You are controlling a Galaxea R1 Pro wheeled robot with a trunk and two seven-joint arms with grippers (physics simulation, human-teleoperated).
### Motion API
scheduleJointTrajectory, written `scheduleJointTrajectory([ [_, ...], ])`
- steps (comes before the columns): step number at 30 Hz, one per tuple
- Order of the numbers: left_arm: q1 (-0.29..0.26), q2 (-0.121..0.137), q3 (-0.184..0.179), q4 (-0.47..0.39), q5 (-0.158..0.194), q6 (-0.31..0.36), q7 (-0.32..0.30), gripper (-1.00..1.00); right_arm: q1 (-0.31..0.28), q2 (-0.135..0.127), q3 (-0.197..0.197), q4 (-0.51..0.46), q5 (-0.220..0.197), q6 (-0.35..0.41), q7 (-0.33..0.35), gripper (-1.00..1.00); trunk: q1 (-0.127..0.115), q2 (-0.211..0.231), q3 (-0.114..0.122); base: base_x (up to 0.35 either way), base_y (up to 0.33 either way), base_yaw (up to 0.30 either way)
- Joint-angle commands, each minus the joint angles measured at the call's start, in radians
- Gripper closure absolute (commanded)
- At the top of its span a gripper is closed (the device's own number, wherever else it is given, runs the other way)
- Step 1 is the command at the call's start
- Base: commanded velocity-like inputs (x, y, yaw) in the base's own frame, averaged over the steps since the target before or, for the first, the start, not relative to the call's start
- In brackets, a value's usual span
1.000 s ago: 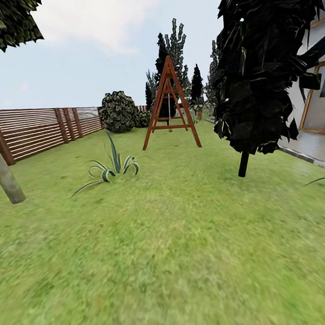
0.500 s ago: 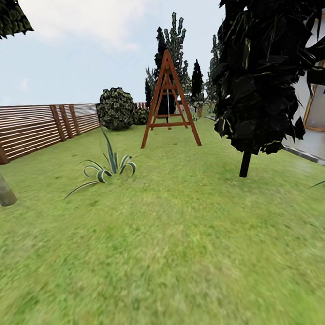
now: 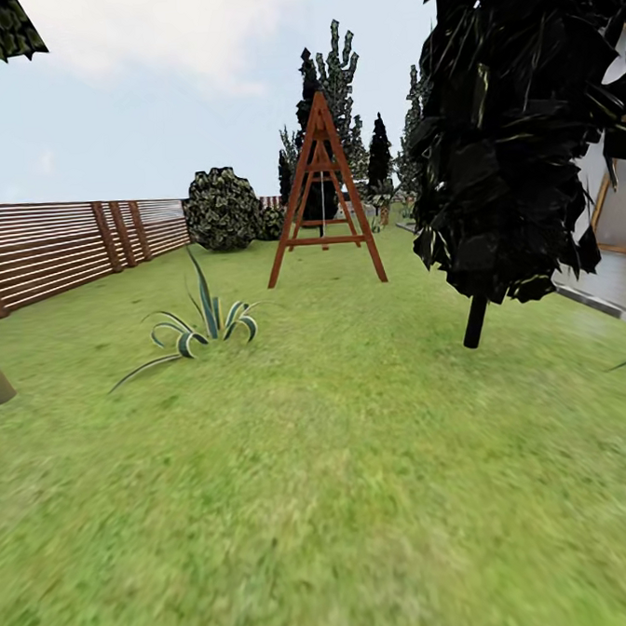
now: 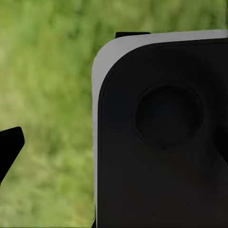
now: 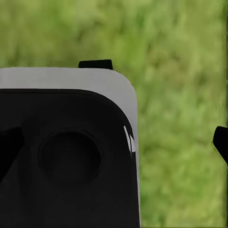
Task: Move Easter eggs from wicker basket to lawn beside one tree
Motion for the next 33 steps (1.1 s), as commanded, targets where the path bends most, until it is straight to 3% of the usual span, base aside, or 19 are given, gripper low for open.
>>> scheduleJointTrajectory([
  [1,0.0,0.0,0.001,-0.001,0.0,-0.001,-0.001,-1.0,-0.001,0.0,-0.005,0.001,0.0,-0.004,0.0,-1.0,0.001,0.0,-0.001,0.319,-0.101,0.0],
  [33,0.0,0.0,0.001,-0.001,0.0,-0.001,-0.001,-1.0,-0.001,0.0,-0.005,0.001,0.0,-0.004,0.0,-1.0,0.001,0.0,-0.001,0.319,-0.021,0.0],
])
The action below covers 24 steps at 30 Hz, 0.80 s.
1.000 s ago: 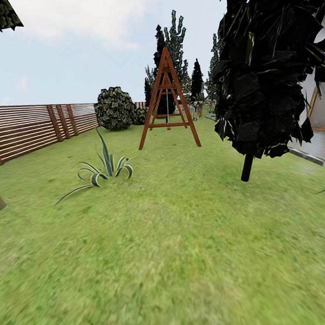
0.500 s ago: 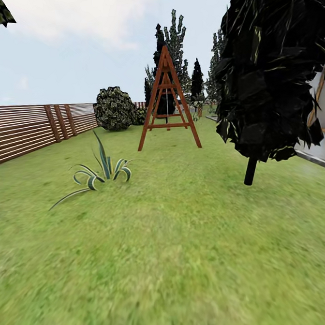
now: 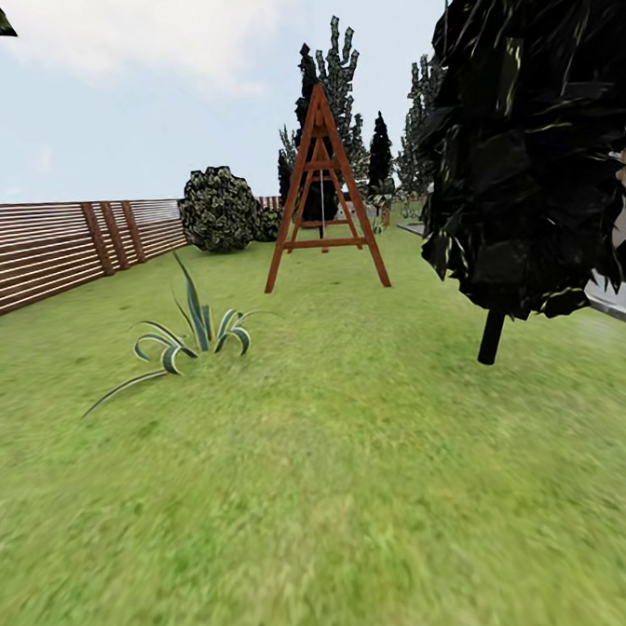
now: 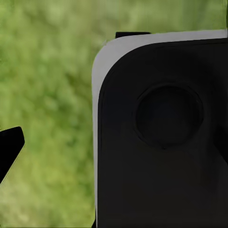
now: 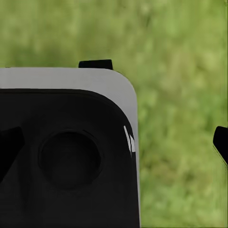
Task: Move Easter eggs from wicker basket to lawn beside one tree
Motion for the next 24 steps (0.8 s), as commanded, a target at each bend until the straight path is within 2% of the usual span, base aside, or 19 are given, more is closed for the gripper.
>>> scheduleJointTrajectory([
  [1,0.0,0.0,0.001,-0.001,0.0,-0.001,-0.001,-1.0,-0.001,0.0,-0.005,0.001,0.0,-0.004,0.0,-1.0,0.001,0.0,-0.001,0.319,0.0,0.0],
  [24,0.0,0.0,0.001,-0.001,0.0,-0.001,-0.001,-1.0,-0.001,0.0,-0.005,0.001,0.0,-0.004,0.0,-1.0,0.001,0.0,-0.001,0.319,0.0,0.0],
])
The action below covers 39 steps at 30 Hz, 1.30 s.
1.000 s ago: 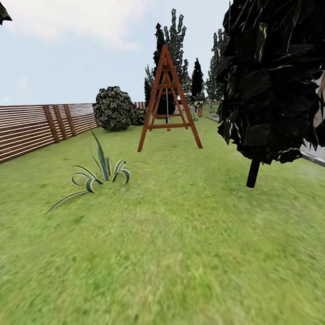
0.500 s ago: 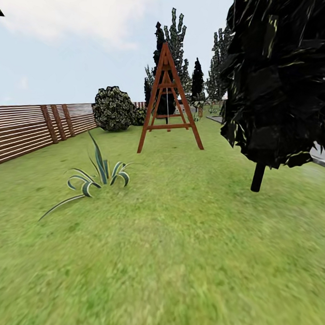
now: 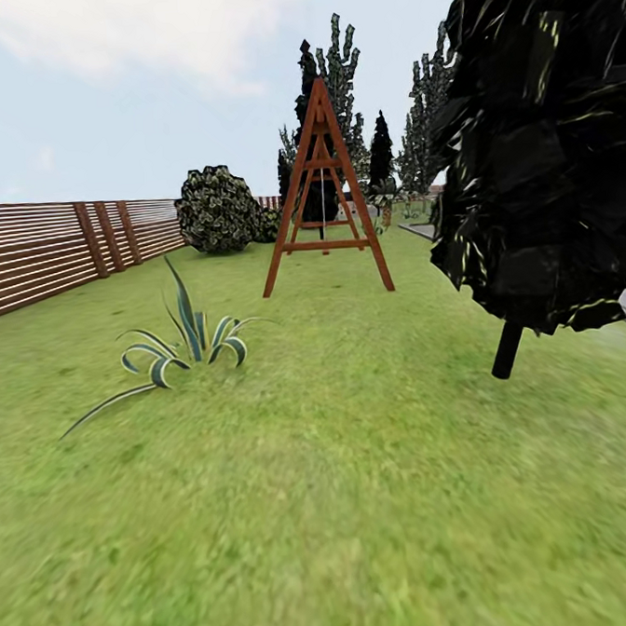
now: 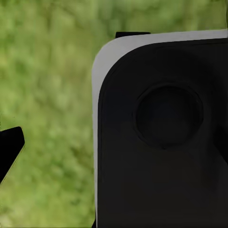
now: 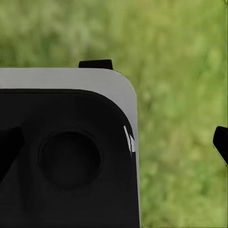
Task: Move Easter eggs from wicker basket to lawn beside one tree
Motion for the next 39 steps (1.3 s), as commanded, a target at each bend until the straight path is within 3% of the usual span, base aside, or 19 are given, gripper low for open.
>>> scheduleJointTrajectory([
  [1,0.0,0.0,0.001,-0.001,0.0,-0.001,-0.001,-1.0,-0.001,0.0,-0.005,0.001,0.0,-0.004,0.0,-1.0,0.001,0.0,-0.001,0.319,0.0,0.0],
  [39,0.0,0.0,0.001,-0.001,0.0,-0.001,-0.001,-1.0,-0.001,0.0,-0.005,0.001,0.0,-0.004,0.0,-1.0,0.001,0.0,-0.001,0.319,0.0,0.0],
])
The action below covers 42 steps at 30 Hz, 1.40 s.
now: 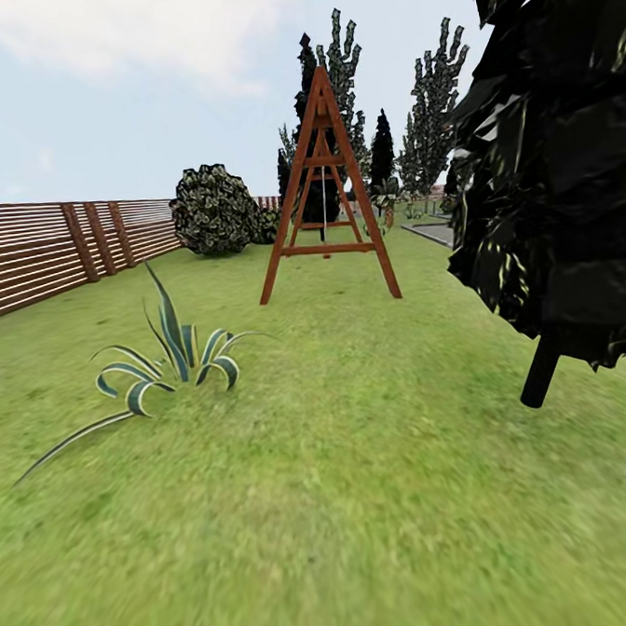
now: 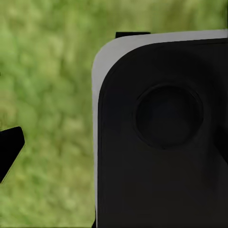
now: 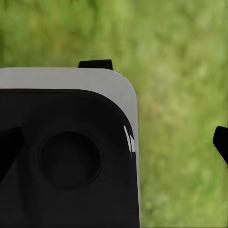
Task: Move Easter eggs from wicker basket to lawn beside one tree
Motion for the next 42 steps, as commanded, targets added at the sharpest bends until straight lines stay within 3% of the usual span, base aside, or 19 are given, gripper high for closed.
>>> scheduleJointTrajectory([
  [1,0.0,0.0,0.001,-0.001,0.0,-0.001,-0.001,-1.0,-0.001,0.0,-0.005,0.001,0.0,-0.004,0.0,-1.0,0.001,0.0,-0.001,0.319,0.0,0.0],
  [42,0.0,0.0,0.001,-0.001,0.0,-0.001,-0.001,-1.0,-0.001,0.0,-0.005,0.001,0.0,-0.004,0.0,-1.0,0.001,0.0,-0.001,0.319,0.0,0.0],
])
